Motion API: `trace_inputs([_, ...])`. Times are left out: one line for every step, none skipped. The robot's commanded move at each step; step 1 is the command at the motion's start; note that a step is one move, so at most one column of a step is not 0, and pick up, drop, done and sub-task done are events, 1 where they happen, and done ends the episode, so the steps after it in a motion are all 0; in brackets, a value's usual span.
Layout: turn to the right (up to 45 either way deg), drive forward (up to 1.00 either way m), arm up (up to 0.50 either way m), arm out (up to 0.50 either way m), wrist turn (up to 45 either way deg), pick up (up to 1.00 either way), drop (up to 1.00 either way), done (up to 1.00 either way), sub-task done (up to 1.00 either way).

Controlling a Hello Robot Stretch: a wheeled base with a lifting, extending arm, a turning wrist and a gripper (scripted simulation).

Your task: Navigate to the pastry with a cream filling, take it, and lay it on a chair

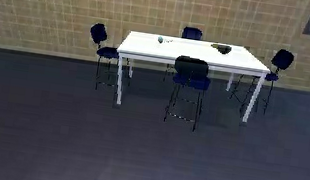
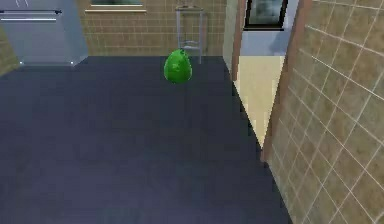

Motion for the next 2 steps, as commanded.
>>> trace_inputs([-45.0, 0.00, 0.00, 0.00, 0.0, 0.00, 0.00, 0.00, 0.00])
trace_inputs([-18.0, 0.00, 0.00, 0.00, 0.0, 0.00, 0.00, 0.00, 0.00])
